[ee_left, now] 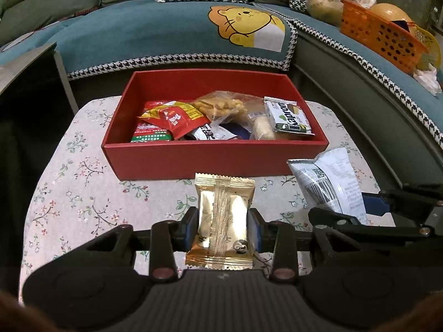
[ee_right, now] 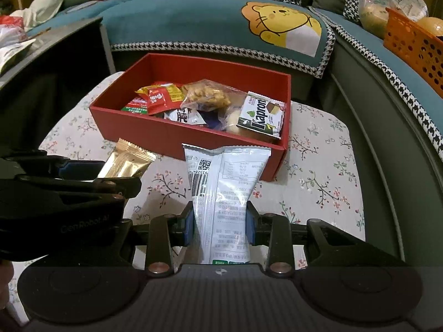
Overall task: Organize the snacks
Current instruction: 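Lift both held snacks and carry them over the red tray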
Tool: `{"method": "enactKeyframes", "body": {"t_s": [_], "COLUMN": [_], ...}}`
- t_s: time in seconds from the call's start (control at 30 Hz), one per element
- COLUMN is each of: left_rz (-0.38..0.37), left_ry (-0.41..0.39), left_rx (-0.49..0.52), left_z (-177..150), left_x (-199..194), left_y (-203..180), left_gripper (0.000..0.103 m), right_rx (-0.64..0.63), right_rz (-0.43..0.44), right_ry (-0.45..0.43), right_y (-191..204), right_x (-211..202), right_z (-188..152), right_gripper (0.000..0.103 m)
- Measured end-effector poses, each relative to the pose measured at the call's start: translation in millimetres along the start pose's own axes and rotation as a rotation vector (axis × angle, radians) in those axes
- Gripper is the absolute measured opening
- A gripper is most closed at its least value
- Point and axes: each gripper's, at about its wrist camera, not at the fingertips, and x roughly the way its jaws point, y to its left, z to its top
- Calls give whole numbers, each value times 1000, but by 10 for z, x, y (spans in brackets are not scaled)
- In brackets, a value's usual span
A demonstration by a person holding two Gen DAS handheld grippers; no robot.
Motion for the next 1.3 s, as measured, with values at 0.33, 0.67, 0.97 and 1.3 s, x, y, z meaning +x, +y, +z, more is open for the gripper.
{"method": "enactKeyframes", "body": {"t_s": [0.33, 0.67, 0.97, 1.3], "left_rz": [6, 6, 30, 48], "left_ry": [-1, -13, -60, -128], "left_rx": [0, -3, 8, -14], "left_z": [4, 33, 229, 568], "left_x": [-5, -27, -53, -57], "left_y": [-7, -3, -29, 12], "left_gripper": [59, 59, 59, 59], "right_rx": [-1, 3, 13, 64], "right_rz": [0, -3, -18, -17], "right_ry": [0, -13, -55, -118], "right_y": [-3, -11, -38, -110], "right_x": [1, -15, -28, -19], "right_z": [2, 27, 177, 485], "right_gripper": [43, 43, 43, 43]}}
